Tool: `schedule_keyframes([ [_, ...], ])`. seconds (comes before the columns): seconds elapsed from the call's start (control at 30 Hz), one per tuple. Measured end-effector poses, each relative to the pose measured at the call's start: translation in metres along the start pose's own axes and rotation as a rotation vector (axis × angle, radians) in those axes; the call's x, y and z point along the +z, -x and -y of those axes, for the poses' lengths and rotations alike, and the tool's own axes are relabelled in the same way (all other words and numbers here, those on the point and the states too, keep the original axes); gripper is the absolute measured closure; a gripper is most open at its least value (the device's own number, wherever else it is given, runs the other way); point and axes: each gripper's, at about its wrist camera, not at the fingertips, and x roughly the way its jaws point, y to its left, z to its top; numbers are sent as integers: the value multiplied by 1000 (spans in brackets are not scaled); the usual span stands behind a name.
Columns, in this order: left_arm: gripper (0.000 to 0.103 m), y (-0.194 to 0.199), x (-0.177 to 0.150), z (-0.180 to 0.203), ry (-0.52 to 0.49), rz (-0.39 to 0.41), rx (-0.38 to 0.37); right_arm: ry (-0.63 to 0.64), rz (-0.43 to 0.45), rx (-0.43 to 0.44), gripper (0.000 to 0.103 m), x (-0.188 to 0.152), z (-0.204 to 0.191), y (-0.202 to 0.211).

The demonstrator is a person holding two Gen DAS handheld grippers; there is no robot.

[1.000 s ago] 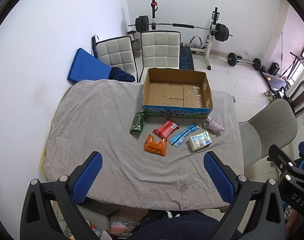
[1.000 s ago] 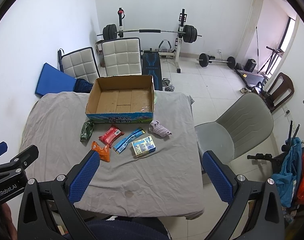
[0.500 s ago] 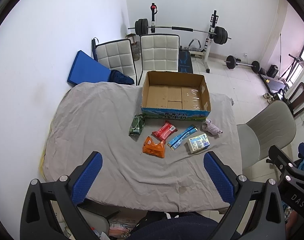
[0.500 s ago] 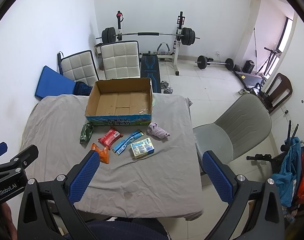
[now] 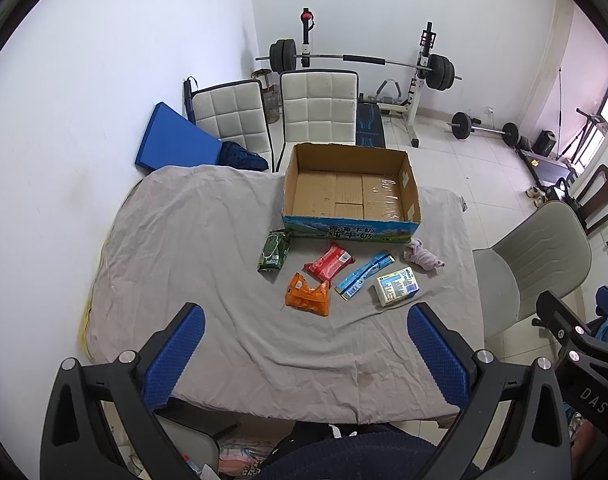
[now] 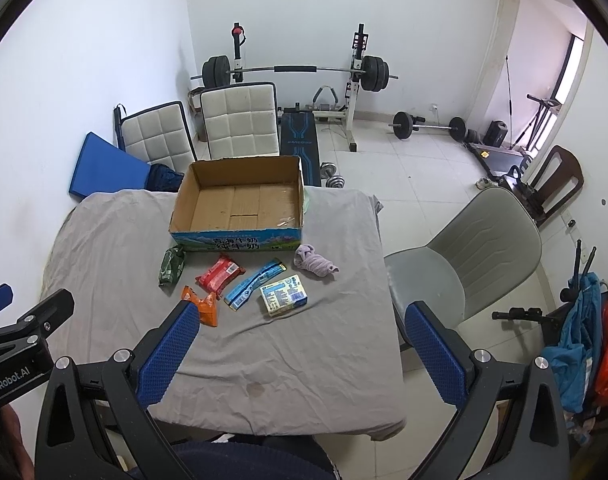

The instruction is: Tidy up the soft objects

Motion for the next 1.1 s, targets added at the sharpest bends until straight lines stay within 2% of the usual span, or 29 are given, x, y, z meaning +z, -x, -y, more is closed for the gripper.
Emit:
schedule_keyframes([
  [0.87,0,2,-4,-8,-1,7,5,-4,10,16,0,0,-2,2],
  [1.0,0,0,-6,-8,8,19,14,-39,-20,35,0,4,6,-15],
  [1.1,0,-22,4,-14,39,-14,7,-95,-87,66,0,11,17,-50],
])
